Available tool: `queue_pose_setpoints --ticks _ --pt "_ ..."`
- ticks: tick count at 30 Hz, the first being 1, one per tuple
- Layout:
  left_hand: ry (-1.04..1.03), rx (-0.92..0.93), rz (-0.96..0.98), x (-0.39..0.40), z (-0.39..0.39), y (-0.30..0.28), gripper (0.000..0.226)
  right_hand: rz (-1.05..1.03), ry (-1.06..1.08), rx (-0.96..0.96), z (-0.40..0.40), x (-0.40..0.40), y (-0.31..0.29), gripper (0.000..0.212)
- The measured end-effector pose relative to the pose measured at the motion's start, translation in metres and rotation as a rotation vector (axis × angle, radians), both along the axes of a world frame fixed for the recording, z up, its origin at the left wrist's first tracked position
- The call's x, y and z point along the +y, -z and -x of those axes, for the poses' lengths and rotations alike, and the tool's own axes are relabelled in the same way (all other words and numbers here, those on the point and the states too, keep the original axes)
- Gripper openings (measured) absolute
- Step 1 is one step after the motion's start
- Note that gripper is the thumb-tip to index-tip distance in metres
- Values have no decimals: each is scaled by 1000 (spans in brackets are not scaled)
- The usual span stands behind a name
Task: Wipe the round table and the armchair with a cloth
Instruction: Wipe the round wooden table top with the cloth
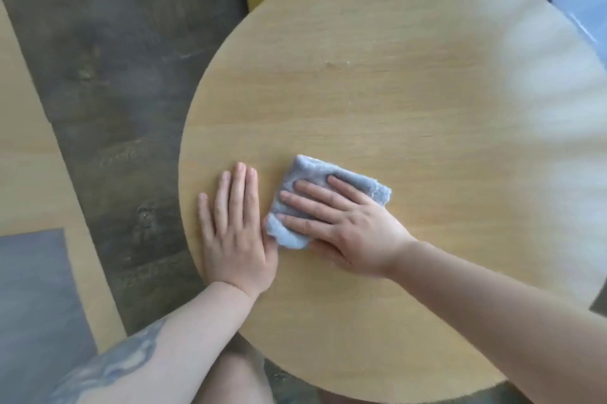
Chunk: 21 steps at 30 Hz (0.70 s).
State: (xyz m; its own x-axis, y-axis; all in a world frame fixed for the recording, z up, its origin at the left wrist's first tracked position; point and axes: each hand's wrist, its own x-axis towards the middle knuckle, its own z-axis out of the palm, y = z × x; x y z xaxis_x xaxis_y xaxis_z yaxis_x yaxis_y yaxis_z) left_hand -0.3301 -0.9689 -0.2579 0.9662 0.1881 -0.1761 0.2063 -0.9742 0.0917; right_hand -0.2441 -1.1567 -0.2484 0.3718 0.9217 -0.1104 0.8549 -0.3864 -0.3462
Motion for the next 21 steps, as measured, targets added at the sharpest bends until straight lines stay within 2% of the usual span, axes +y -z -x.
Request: queue_pose_setpoints --ticks 1,2,5,6,7,8,10,11,12,15,16,17,19,20,21 --pt "6 -19 0 0 0 0 69 8 -1 -12 -22 0 2 53" --pt "7 -47 2 2 -1 2 66 10 179 -8 -39 -3 5 52" --pt "27 -133 63 11 -10 5 60 63 1137 10 -38 2 5 54" --pt "51 -172 88 14 -14 6 58 74 1260 8 -24 14 4 56" --pt "75 -210 100 18 -19 8 55 64 1183 7 -12 30 3 57" --pt "96 -239 102 21 -23 9 51 40 914 20 -5 42 2 55" --pt "118 -264 107 22 -26 10 44 -10 234 -49 -35 41 7 52" --pt "118 -261 115 22 -25 10 43 -12 123 -86 -62 35 8 53" --pt "114 -254 129 21 -24 10 45 -6 234 -110 -85 27 9 55" --pt "133 -234 169 24 -29 8 49 75 1153 -57 -91 26 6 56" --pt "163 -230 179 27 -35 7 49 106 1238 -52 -77 41 4 57" --pt "206 -227 181 30 -44 7 50 104 1107 -43 -63 58 1 58" --pt "322 -221 170 39 -62 8 54 60 498 51 -67 76 -3 54" --pt "389 -208 162 45 -70 8 57 53 236 36 -92 74 -1 52" --pt "454 -181 157 51 -77 8 60 49 136 -2 -121 71 0 50"
